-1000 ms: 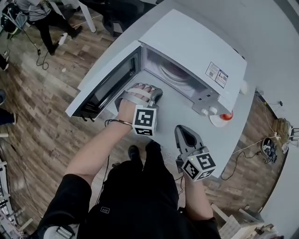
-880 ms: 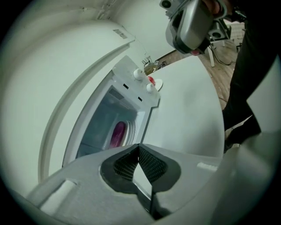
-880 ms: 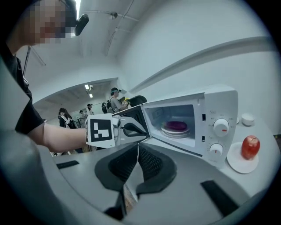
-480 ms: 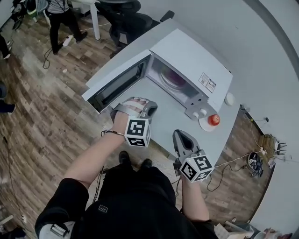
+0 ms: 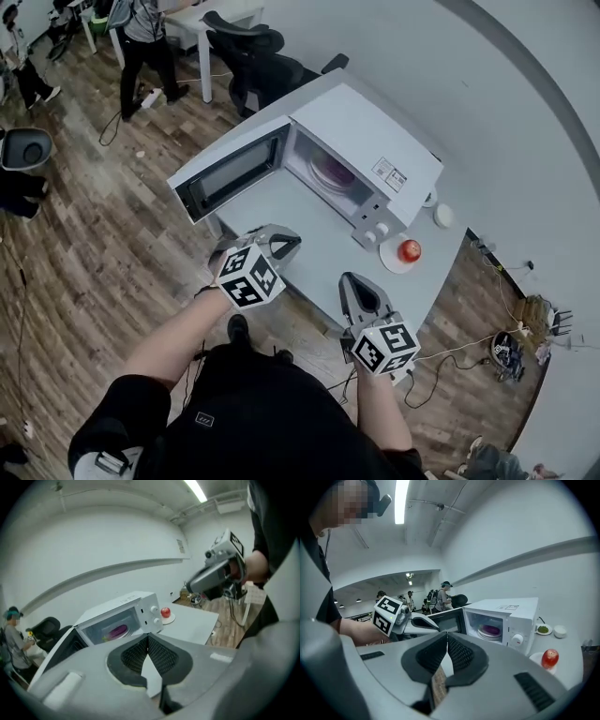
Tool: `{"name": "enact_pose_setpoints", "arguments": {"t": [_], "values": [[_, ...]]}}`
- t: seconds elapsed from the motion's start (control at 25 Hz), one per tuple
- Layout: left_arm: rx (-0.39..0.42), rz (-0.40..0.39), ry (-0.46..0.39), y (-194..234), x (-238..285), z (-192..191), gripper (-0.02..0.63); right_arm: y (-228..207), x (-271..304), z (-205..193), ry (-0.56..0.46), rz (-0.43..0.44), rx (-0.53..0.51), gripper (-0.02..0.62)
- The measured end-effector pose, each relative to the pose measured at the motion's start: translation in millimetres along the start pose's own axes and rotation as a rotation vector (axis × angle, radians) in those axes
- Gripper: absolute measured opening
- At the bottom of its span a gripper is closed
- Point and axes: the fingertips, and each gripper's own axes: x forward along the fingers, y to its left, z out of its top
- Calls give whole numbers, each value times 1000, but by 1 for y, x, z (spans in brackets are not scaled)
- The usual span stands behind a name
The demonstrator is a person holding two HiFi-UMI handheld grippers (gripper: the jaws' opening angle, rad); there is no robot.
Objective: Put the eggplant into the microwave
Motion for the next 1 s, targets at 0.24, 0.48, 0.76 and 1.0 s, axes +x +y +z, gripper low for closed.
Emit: {"name": "enact_pose_setpoints", "arguments": {"t": [0.24,0.48,0.76,1.0], "values": [[-306,-25,-142,-26,-24,49,8,-7,-61,-2,-38,28,15,17],[-418,5,-307,-54,-56,105,8,3,-110,4,-60,98,21,17],[-455,-90,-447,-84,-100,140,8,16,-140,22,-128,91,20,15],[-406,-123,-497,-91,-134,153,8,28,-145,41,-200,65,32,15]]}}
